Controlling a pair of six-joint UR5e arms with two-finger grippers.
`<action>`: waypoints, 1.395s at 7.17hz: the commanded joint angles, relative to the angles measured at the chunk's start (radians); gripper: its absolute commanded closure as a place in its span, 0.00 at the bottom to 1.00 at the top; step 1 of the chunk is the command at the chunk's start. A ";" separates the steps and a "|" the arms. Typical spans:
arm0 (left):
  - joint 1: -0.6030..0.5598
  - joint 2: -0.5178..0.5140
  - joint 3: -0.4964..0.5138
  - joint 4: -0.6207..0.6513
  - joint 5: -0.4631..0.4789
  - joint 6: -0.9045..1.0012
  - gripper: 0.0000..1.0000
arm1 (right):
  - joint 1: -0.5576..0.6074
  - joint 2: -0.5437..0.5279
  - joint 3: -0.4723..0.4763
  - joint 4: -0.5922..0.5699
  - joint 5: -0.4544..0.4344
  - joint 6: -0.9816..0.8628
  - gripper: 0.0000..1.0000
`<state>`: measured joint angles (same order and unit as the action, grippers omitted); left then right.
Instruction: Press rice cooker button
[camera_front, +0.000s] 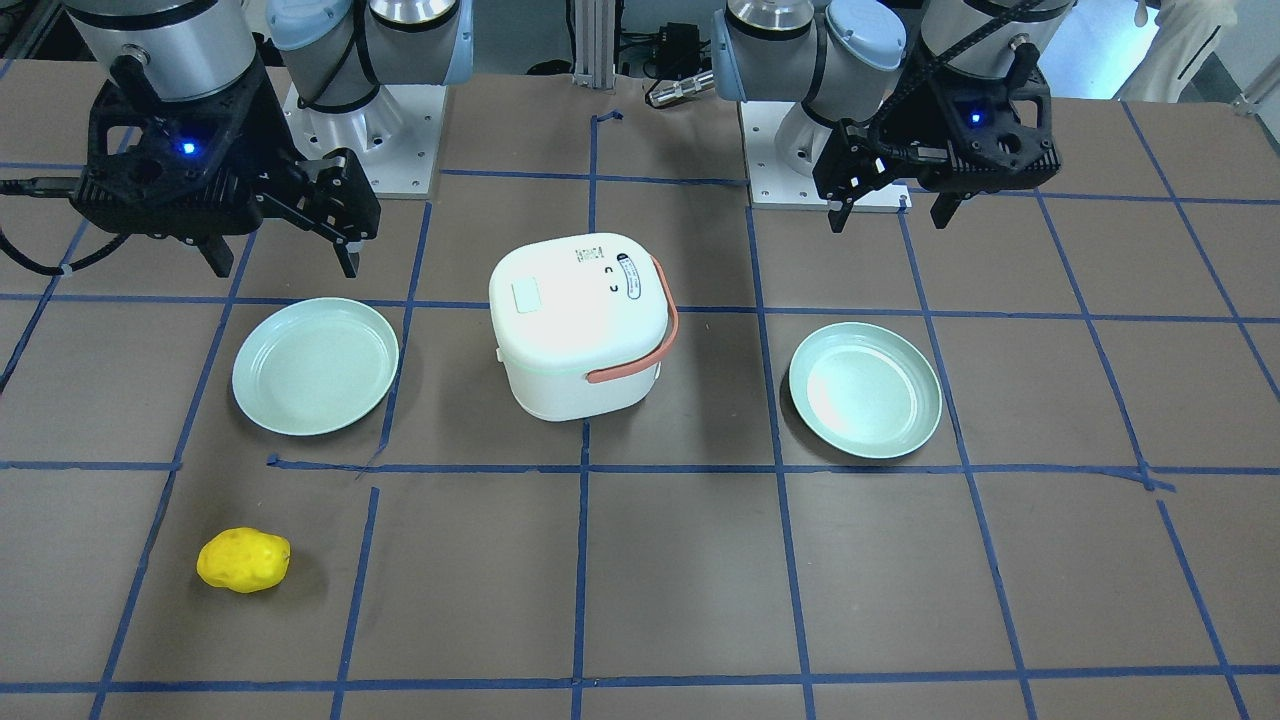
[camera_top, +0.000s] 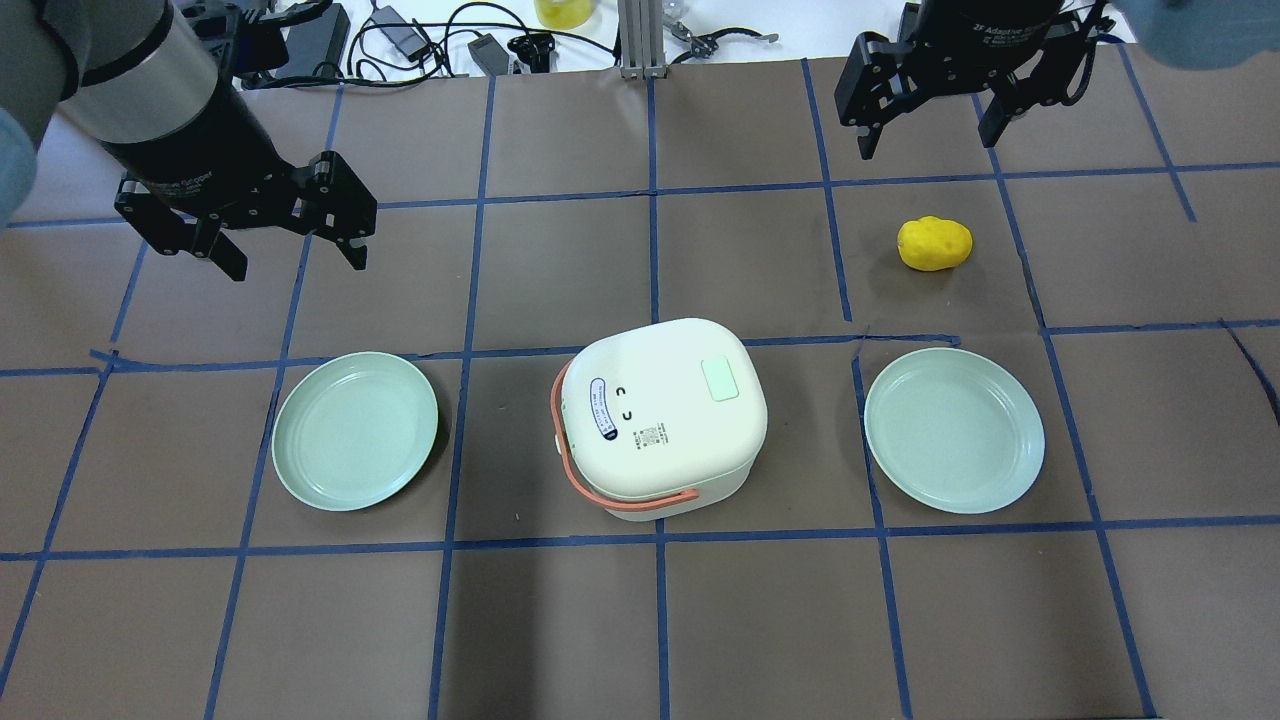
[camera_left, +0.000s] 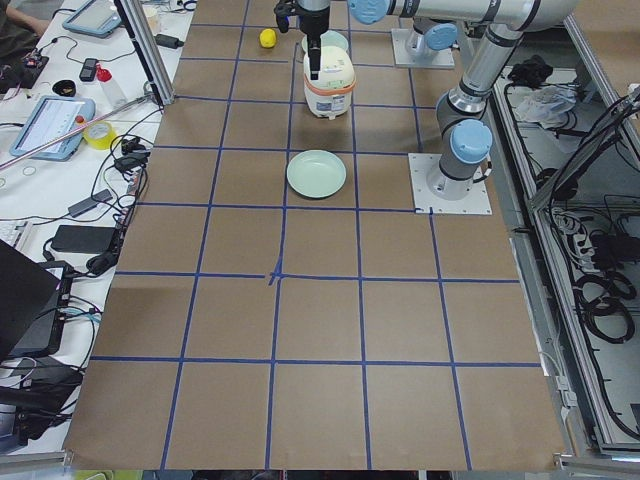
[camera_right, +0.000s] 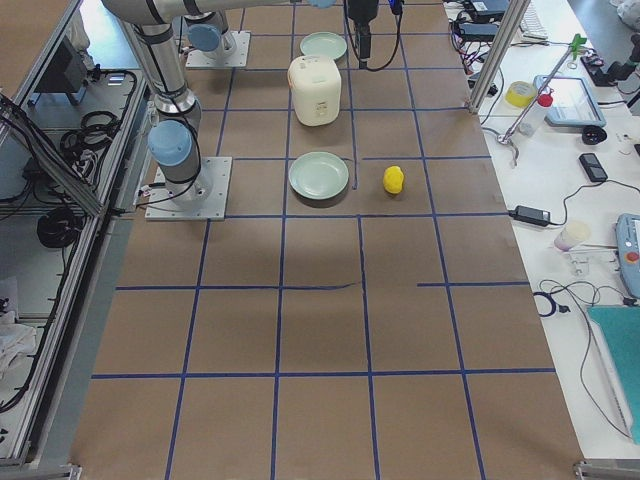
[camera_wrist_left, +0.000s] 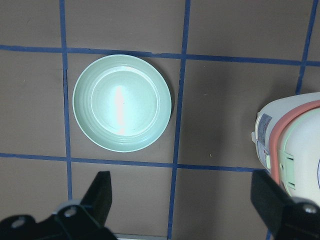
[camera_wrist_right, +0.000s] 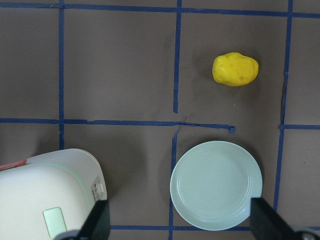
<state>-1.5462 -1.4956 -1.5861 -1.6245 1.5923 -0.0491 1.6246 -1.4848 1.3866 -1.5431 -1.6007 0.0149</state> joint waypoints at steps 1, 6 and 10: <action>0.000 0.000 0.000 0.000 0.000 0.000 0.00 | 0.000 0.000 0.000 -0.002 -0.001 0.000 0.00; 0.000 0.000 0.000 0.000 0.000 0.000 0.00 | 0.001 0.000 0.000 0.004 -0.001 0.002 0.00; 0.000 0.000 0.000 0.000 0.000 0.000 0.00 | 0.005 0.000 0.002 0.006 0.001 0.013 0.00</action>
<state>-1.5463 -1.4956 -1.5861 -1.6245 1.5923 -0.0497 1.6287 -1.4849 1.3877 -1.5373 -1.6001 0.0242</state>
